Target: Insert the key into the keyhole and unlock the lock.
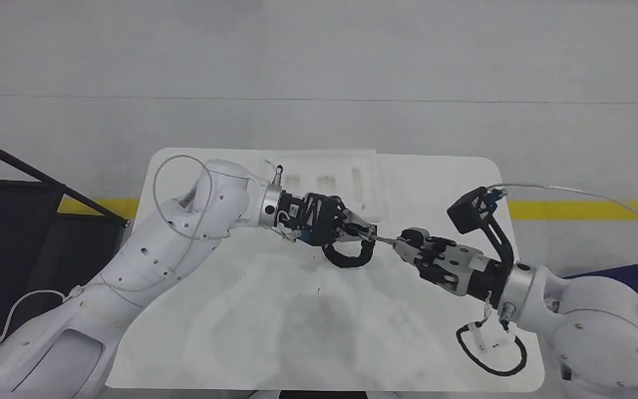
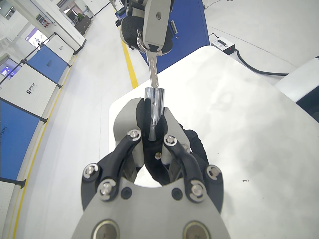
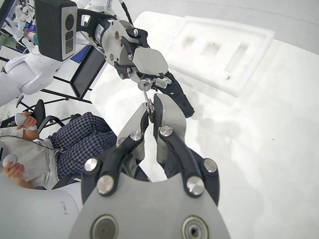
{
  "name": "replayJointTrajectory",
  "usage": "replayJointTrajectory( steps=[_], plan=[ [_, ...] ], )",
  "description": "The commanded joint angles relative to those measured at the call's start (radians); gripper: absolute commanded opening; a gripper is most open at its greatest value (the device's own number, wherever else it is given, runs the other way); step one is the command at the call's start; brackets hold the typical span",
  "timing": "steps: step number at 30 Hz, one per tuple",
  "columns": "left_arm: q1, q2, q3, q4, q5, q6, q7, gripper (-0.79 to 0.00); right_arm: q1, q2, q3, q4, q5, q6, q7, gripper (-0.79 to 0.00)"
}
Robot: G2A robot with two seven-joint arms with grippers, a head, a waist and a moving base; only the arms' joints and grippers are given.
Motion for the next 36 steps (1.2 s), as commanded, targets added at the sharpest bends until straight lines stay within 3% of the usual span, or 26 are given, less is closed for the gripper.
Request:
replayJointTrajectory(
  steps=[1,36],
  plan=[
    [0.003,0.0,-0.004,-0.005,-0.002,0.0,-0.008,-0.785,0.003,0.001,-0.006,0.0,-0.001,0.012,-0.001,-0.785],
    [0.039,-0.009,-0.048,-0.049,-0.044,-0.009,-0.097,-0.785,0.024,0.013,-0.05,0.0,0.015,0.133,-0.042,-0.785]
  ],
)
